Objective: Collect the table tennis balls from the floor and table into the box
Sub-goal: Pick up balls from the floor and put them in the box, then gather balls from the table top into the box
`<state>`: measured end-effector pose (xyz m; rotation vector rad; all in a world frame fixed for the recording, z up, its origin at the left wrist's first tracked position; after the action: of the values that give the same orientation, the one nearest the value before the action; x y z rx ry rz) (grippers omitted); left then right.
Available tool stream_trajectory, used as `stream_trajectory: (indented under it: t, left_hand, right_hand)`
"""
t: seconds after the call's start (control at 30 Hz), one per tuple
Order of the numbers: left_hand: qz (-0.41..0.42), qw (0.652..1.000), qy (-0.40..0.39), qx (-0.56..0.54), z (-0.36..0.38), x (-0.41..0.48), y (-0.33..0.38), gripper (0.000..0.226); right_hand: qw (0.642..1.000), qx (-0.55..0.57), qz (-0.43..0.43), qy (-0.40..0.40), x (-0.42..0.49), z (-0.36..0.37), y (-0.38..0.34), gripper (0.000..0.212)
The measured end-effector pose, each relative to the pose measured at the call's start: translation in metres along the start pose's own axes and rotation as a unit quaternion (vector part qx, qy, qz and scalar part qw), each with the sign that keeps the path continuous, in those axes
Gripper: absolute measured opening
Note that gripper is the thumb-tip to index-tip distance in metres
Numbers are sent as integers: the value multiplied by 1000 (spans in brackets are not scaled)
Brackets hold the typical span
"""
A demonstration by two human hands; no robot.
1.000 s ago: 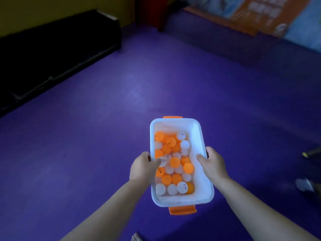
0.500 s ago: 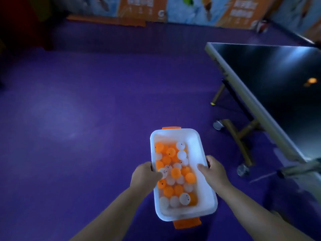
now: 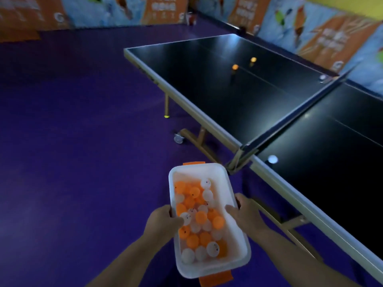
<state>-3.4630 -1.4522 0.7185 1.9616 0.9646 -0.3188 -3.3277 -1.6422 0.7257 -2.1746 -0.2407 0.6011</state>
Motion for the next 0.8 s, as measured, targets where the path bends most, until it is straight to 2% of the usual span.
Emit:
stream_trajectory:
  t: [0.07,0.2,0.3,0.37,0.43,0.57,0.8]
  left_hand:
    - [16,999,-33,16,3,3,11,11]
    - [65,992,-109,24,4,12,27,31]
    - [101,984,-143,36,5,18,37,19]
    - [112,981,-153,49,9,23,42,10]
    - [117,978,-161,60,16,25,45,11]
    - [132,971,-188,71,32,26,62,8]
    - [136,964,-211,89,78,46,96,12]
  right_hand:
    - [1000,6,14,24,-6,-10,10,8]
    - [995,42,69,52,-20,-22,26,18]
    - [992,46,91,78,-27,-25,32,9]
    - [988,50,97,106,-32,-28,33,13]
    - [984,46,107,131,-38,-31,39,16]
    - [976,27,144,159,-46,-44,54,9]
    - [971,40,157,175,-35,-78,83,20]
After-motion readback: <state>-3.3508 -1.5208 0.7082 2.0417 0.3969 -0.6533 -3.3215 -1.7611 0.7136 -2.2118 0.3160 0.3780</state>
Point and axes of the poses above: each hand's wrist, its own x-axis towards the middle knuckle, its own z-axis out of the palm, y = z × x, the point moved 1 cm from there along x, towards the middle knuckle, and after that the axes turned 11 degrees about x, right-handed, at the moved point
